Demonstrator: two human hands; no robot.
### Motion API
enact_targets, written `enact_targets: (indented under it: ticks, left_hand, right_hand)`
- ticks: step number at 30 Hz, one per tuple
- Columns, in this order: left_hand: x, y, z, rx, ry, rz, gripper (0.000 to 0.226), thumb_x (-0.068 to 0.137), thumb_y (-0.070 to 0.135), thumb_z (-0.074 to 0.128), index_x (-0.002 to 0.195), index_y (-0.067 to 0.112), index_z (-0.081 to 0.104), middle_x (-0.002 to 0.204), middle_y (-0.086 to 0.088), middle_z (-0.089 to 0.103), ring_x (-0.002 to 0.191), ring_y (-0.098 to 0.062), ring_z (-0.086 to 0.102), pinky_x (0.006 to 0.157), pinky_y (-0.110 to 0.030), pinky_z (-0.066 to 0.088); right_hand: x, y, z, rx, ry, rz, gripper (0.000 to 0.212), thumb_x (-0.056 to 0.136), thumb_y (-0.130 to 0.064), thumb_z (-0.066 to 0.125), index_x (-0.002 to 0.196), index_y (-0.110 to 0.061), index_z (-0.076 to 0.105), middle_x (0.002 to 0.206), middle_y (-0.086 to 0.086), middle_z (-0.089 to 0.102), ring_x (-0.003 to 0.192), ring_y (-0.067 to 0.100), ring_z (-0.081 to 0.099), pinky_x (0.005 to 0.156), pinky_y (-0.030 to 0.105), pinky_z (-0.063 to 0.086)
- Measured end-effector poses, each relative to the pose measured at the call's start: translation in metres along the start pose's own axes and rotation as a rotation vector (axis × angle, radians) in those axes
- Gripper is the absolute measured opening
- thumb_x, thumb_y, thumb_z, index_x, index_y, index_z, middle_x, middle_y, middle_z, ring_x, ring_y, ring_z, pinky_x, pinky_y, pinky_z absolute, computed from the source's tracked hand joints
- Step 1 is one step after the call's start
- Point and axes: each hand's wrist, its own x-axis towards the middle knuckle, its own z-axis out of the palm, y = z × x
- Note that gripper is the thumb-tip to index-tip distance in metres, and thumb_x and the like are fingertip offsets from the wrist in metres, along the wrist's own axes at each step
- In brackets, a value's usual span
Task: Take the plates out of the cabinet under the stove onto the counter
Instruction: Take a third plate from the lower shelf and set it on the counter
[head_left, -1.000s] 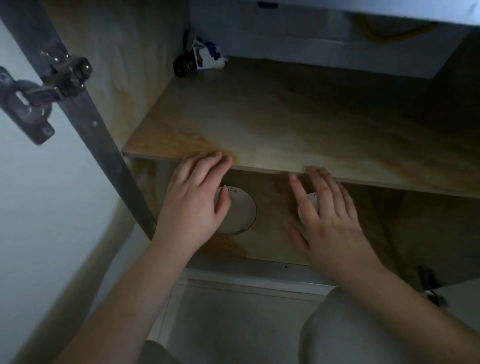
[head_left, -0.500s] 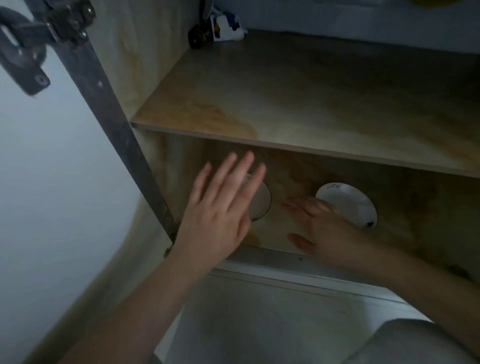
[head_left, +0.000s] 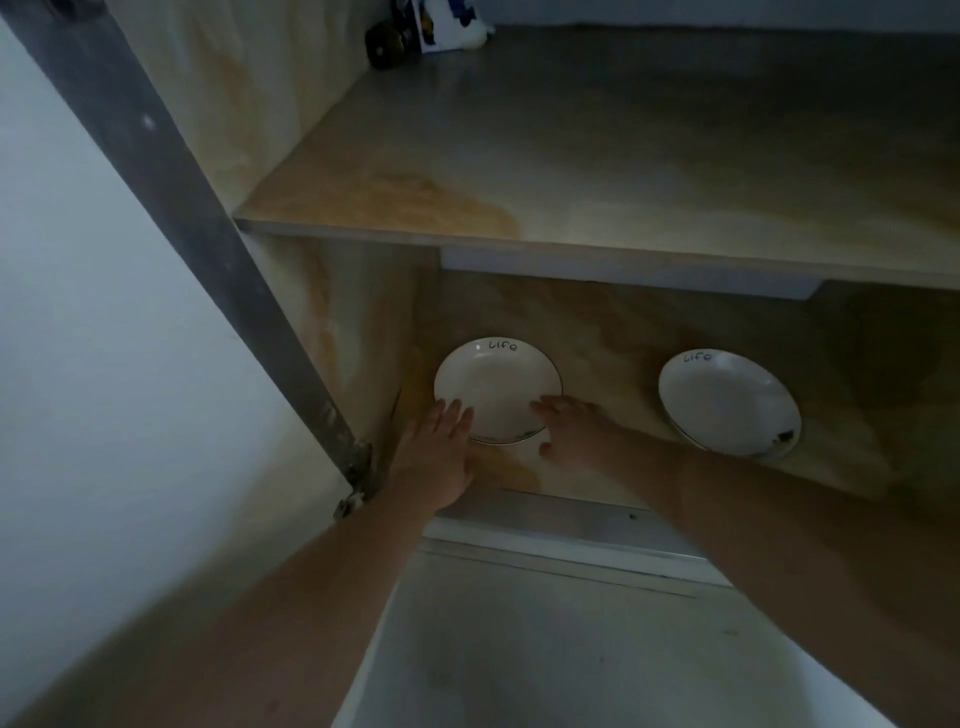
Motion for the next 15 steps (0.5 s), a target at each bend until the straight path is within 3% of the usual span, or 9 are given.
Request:
enact_targets:
  ticks: [6, 10, 15]
  left_hand:
    - [0.002, -0.002, 0.028, -0.058, -0.068, -0.004, 0.079, 0.098, 0.046, 0.043, 0.157, 0.019, -0.002, 0.165, -0.002, -0.010, 0.151, -0.022, -0.005, 0.119, -0.048, 0.011]
    - [0.003, -0.007, 0.033, -0.071, -0.082, 0.033, 0.081, 0.098, 0.043, 0.046, 0.156, 0.017, -0.004, 0.165, -0.001, -0.011, 0.150, -0.019, -0.006, 0.120, -0.045, 0.011]
    - [0.008, -0.005, 0.033, -0.033, 0.023, 0.071, 0.074, 0.097, 0.045, 0.046, 0.155, 0.012, 0.014, 0.164, -0.008, 0.011, 0.150, -0.023, 0.007, 0.119, -0.042, 0.016]
  right_hand:
    - [0.005, 0.003, 0.029, -0.091, -0.067, -0.060, 0.073, 0.097, -0.036, 0.047, 0.156, -0.018, 0.008, 0.165, 0.002, 0.001, 0.150, 0.022, 0.004, 0.119, 0.046, 0.009]
    - [0.001, 0.015, 0.038, -0.131, -0.052, -0.101, 0.072, 0.097, -0.033, 0.047, 0.156, -0.020, 0.010, 0.165, 0.004, 0.006, 0.150, 0.022, 0.007, 0.120, 0.046, 0.008]
    - [-0.001, 0.020, 0.038, -0.186, 0.042, -0.160, 0.064, 0.096, -0.031, 0.047, 0.154, -0.020, 0.021, 0.162, 0.003, 0.021, 0.146, 0.022, 0.020, 0.119, 0.042, 0.008]
